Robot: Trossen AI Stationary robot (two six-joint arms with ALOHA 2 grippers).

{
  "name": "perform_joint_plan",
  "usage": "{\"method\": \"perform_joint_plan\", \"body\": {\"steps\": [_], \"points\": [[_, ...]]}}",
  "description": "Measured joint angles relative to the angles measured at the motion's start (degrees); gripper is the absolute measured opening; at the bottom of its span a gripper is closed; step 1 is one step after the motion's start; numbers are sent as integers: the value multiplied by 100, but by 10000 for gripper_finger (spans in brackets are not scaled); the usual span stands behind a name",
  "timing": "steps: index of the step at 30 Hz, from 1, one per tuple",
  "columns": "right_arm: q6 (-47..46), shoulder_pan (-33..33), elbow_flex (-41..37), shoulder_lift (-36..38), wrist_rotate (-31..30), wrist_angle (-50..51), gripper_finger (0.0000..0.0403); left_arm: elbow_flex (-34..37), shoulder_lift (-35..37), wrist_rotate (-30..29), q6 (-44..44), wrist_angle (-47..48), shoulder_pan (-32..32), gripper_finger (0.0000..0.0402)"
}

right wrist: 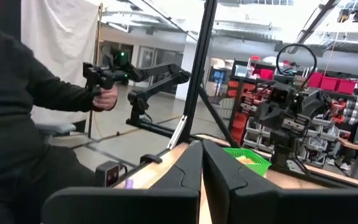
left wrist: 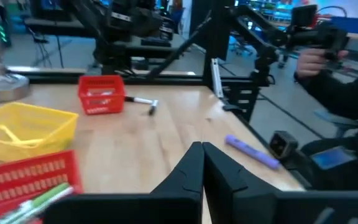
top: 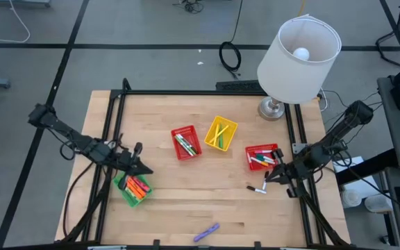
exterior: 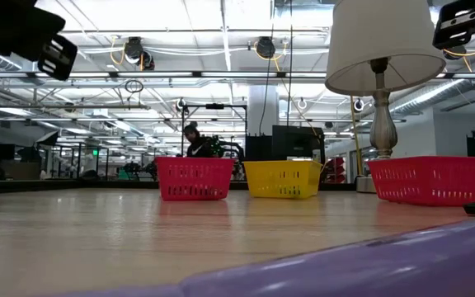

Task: Pick & Place Markers
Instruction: Put the bottom small black highlighter pen into the right red bin

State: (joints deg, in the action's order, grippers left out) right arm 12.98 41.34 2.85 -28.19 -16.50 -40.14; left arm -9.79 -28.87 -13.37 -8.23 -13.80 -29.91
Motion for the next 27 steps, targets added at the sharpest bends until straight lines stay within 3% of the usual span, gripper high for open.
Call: {"method": "perform_joint_plan", "body": {"steps": [4, 9, 14, 20, 27], "points": [[185, -6, 0, -180, -267, -305, 0, 104, 152, -117, 490, -9, 0, 2], [274, -11, 2, -354, -797, -565, 0, 314, 156, -838, 866, -382, -7, 3], [-467, -13, 228, -500, -1431, -29, 0, 387, 151, -1217, 929, -323, -7, 6], [-1665, -32, 1515, -1266, -1921, 2037, 0, 387, 154, -1673, 1108, -326, -7, 18], [-2367, -42, 3699, -3617, -1387, 3334, 0, 387, 151, -2000, 1245, -531, -7, 4]]}}
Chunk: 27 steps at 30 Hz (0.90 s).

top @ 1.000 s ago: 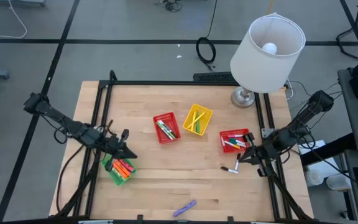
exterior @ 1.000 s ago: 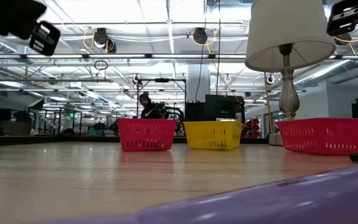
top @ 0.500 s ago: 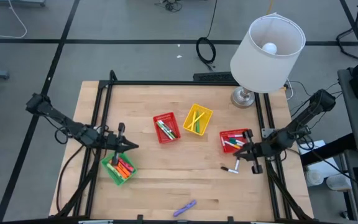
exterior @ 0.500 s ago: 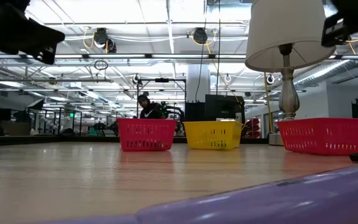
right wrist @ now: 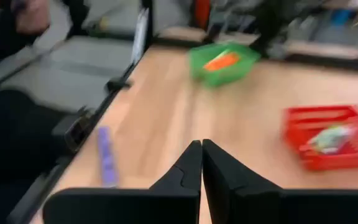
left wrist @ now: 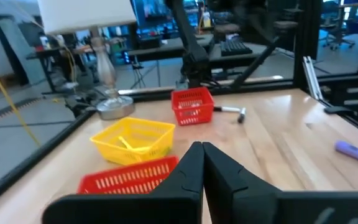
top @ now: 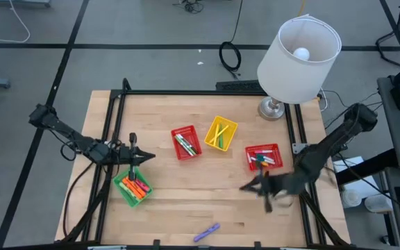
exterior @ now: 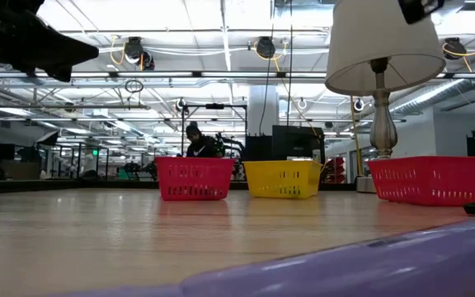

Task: Pick & Place Markers
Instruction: Put the bottom small black highlighter pen into the right red bin

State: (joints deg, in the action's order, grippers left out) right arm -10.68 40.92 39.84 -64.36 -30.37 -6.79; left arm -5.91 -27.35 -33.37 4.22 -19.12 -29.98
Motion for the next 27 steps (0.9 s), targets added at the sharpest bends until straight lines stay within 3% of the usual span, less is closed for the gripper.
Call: {"method": "perform_joint_plan", "body": {"steps": [7, 15, 22, 27], "points": [[-914, -150, 2542, -2462, 1313, 1881, 0, 0, -2, -126, 384, -351, 0, 36], [-914, -237, 4864, -4281, 2508, 3033, 16, -2, 0, -128, -461, -860, 0, 39], [-518, -238, 5367, -4936, 2743, 3384, 112, -2, 0, 145, -741, -524, 0, 32], [-145, -359, 5228, -4920, 2150, 3363, 179, -2, -2, 228, -752, -301, -1, 42]]}}
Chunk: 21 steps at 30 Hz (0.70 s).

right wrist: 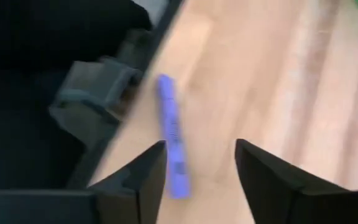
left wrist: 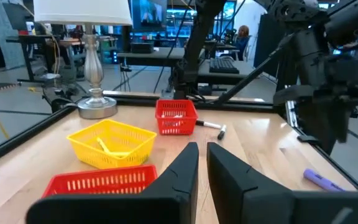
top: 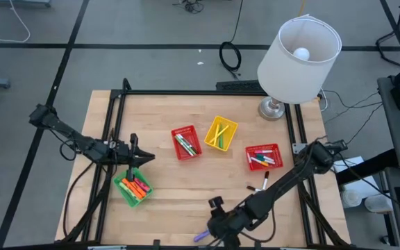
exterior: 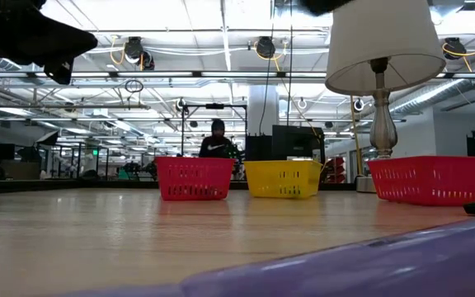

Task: Pick & Place Markers
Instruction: Put the bottom small black highlighter pen into the right red bin

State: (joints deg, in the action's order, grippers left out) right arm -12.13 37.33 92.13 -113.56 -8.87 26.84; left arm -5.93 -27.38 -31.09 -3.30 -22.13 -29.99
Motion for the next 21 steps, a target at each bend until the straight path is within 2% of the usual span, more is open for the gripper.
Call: {"method": "perform_joint_plan", "body": {"steps": [4, 9, 12, 15, 21], "points": [[258, -42, -151, 2, -44, -69, 204, 0, 2, 0, -3, 4, 1, 46], [217, -30, -586, -15, -7, -296, 210, 0, 0, -1, -1, 4, -1, 47], [-109, 22, -602, 35, -297, -114, 210, 0, 2, -2, -28, 2, 0, 47], [-720, 73, -601, 187, -324, 615, 210, 0, 1, 0, -104, 11, 1, 47], [-2595, 211, -602, 465, -394, 3021, 210, 0, 0, 2, -174, 17, -1, 47]]}}
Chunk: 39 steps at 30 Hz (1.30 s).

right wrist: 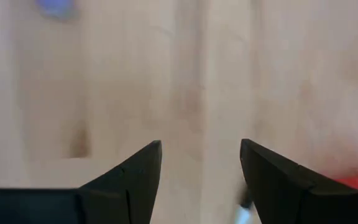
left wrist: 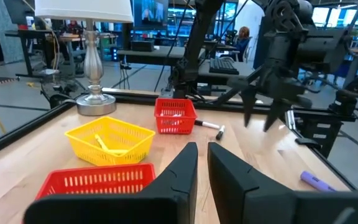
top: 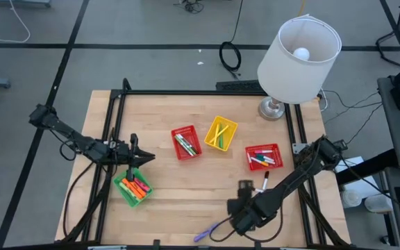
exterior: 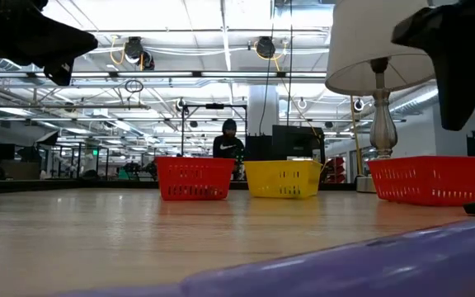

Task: Pick & Place Markers
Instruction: Put the bottom small black highlighter pen into the right red bin

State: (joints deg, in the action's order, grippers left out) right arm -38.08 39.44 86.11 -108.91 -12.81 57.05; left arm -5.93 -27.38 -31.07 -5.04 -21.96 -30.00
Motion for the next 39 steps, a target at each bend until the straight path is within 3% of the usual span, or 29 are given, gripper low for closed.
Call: {"method": "perform_joint_plan", "body": {"steps": [4, 11, 19, 25, 32, 39], "points": [[-597, 131, -81, -8, -341, 514, 210, 0, 2, 1, -1, 64, 2, 47], [-1216, 129, -1095, 313, -158, 390, 210, -2, 0, 10, -139, 87, 2, 47], [-1644, 46, -2772, 1238, -51, -1644, 203, -2, 0, 11, -131, 87, 1, 47], [-1845, -8, -3427, 1340, 262, -2245, 175, -2, 2, 9, -133, 90, 2, 47], [-1553, -8, -3347, 1325, 348, -2478, 151, -2, 0, 9, -140, 92, 0, 47], [-1582, 6, -2285, 1308, 246, -1454, 148, -4, 2, 9, -146, 90, 2, 47]]}}
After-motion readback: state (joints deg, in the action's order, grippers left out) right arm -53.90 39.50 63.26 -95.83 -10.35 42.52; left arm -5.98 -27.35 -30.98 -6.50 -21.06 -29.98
